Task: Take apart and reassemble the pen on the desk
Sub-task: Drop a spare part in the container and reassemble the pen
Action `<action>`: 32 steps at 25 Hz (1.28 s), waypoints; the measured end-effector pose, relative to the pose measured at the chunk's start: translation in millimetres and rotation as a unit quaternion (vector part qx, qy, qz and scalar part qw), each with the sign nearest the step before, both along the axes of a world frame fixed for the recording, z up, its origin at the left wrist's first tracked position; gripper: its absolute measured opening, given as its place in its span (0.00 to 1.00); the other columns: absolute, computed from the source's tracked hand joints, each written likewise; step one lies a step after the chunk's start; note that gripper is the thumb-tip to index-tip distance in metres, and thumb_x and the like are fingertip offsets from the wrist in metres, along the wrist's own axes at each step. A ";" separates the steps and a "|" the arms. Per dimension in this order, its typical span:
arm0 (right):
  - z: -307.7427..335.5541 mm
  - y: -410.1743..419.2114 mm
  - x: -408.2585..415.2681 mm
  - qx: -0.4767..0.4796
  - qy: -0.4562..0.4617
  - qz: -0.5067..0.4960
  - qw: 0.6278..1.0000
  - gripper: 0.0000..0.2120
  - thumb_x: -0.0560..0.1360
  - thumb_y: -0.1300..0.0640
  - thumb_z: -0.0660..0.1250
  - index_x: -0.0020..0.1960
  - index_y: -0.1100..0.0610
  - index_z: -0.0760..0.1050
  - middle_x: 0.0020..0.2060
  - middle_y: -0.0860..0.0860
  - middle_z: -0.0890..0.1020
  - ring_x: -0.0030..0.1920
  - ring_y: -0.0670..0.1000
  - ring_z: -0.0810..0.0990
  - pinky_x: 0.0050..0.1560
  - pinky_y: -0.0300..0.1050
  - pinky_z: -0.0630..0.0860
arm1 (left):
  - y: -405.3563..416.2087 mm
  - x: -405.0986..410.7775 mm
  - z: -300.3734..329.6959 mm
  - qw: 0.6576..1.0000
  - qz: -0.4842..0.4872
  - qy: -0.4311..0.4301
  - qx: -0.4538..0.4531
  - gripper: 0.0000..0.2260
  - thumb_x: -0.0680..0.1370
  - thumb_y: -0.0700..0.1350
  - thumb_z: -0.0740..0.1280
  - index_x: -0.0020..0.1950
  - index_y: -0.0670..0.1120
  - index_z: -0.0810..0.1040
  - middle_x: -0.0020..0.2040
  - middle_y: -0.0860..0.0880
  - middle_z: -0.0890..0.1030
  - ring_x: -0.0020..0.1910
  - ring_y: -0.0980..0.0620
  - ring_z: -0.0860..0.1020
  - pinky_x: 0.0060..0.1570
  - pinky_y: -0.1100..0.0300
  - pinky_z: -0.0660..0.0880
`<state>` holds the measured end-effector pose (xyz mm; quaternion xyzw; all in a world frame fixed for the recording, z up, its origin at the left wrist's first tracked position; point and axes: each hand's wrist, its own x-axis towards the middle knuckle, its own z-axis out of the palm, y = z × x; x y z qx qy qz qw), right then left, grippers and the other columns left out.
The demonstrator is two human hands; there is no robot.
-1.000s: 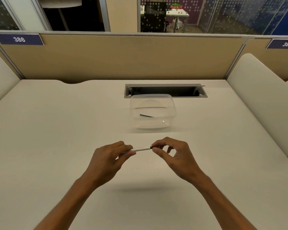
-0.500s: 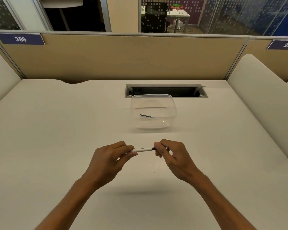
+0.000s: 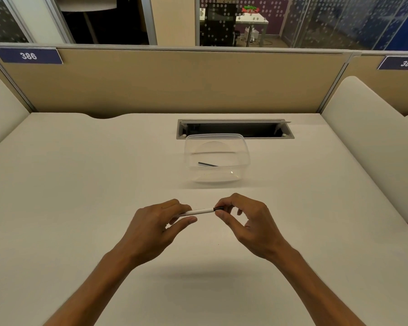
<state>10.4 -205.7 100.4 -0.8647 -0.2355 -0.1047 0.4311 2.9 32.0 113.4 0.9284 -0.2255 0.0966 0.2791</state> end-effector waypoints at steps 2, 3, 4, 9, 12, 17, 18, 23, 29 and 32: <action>0.4 -0.3 0.3 -0.007 -0.011 0.002 1.000 0.04 0.77 0.50 0.66 0.49 0.48 0.78 0.41 0.40 0.81 0.42 0.42 0.79 0.42 0.29 0.68 | -1.0 0.5 1.5 1.000 -0.001 -0.006 0.004 0.14 0.78 0.60 0.58 0.48 0.54 0.80 0.34 0.63 0.69 0.31 0.65 0.69 0.29 0.67 0.64; 0.7 -0.4 0.5 -0.011 -0.013 0.003 1.000 0.04 0.77 0.50 0.66 0.49 0.48 0.78 0.41 0.41 0.81 0.42 0.42 0.79 0.42 0.28 0.68 | -1.2 0.8 2.3 1.000 -0.001 -0.011 0.004 0.14 0.78 0.59 0.58 0.48 0.54 0.80 0.34 0.63 0.68 0.31 0.65 0.68 0.28 0.67 0.62; 0.8 -0.3 0.6 -0.015 -0.014 0.003 1.000 0.04 0.78 0.50 0.65 0.49 0.48 0.77 0.41 0.41 0.80 0.42 0.42 0.79 0.42 0.28 0.68 | -1.3 1.0 3.1 1.000 -0.001 -0.018 0.002 0.14 0.78 0.58 0.58 0.48 0.53 0.80 0.34 0.63 0.67 0.30 0.64 0.67 0.28 0.66 0.62; 2.2 2.3 0.4 -0.012 0.002 0.000 1.000 0.07 0.78 0.47 0.63 0.46 0.48 0.77 0.38 0.40 0.80 0.40 0.43 0.78 0.41 0.32 0.69 | -1.3 0.2 7.2 0.999 0.001 -0.045 0.000 0.12 0.78 0.57 0.61 0.47 0.53 0.81 0.34 0.59 0.71 0.29 0.58 0.65 0.24 0.57 0.68; 2.6 5.4 0.0 0.016 0.050 -0.001 0.999 0.10 0.79 0.45 0.60 0.40 0.44 0.74 0.32 0.41 0.78 0.35 0.47 0.77 0.39 0.40 0.72 | -1.7 -0.2 7.2 0.999 -0.001 -0.047 -0.010 0.12 0.78 0.56 0.62 0.47 0.52 0.82 0.35 0.57 0.75 0.29 0.56 0.68 0.24 0.55 0.70; 1.1 9.1 0.4 0.048 0.108 0.007 0.993 0.19 0.81 0.44 0.57 0.32 0.47 0.69 0.27 0.45 0.76 0.30 0.46 0.75 0.35 0.46 0.71 | -3.9 0.0 7.7 0.999 -0.007 -0.043 -0.027 0.12 0.77 0.55 0.63 0.47 0.51 0.82 0.36 0.56 0.77 0.29 0.54 0.71 0.25 0.53 0.72; 0.9 8.6 -0.1 0.044 0.107 0.006 0.993 0.18 0.80 0.44 0.57 0.34 0.46 0.70 0.28 0.45 0.77 0.32 0.47 0.77 0.36 0.47 0.73 | -3.5 0.0 7.8 0.999 -0.005 -0.041 -0.026 0.12 0.77 0.55 0.63 0.46 0.51 0.82 0.36 0.57 0.77 0.29 0.54 0.71 0.25 0.53 0.72; 4.6 5.0 -4.4 -0.022 0.027 0.001 0.999 0.05 0.78 0.45 0.61 0.48 0.45 0.73 0.40 0.41 0.81 0.41 0.47 0.79 0.40 0.39 0.74 | -1.4 1.7 8.1 0.999 -0.003 -0.021 -0.040 0.09 0.76 0.55 0.66 0.46 0.51 0.81 0.35 0.59 0.73 0.29 0.56 0.69 0.26 0.53 0.72; 9.0 4.0 -5.7 -0.090 -0.045 0.012 0.995 0.05 0.80 0.49 0.60 0.50 0.47 0.74 0.40 0.41 0.79 0.35 0.45 0.75 0.36 0.34 0.68 | -1.8 0.8 10.3 1.000 -0.023 -0.016 -0.012 0.14 0.77 0.60 0.61 0.48 0.54 0.81 0.33 0.60 0.70 0.30 0.61 0.70 0.28 0.64 0.66; 9.6 4.4 -6.0 -0.092 -0.031 0.014 0.995 0.06 0.80 0.48 0.59 0.49 0.47 0.73 0.40 0.41 0.78 0.36 0.46 0.74 0.36 0.36 0.70 | -2.6 0.2 12.0 0.999 -0.015 -0.031 -0.019 0.12 0.77 0.58 0.62 0.45 0.53 0.82 0.32 0.63 0.67 0.31 0.66 0.68 0.29 0.72 0.57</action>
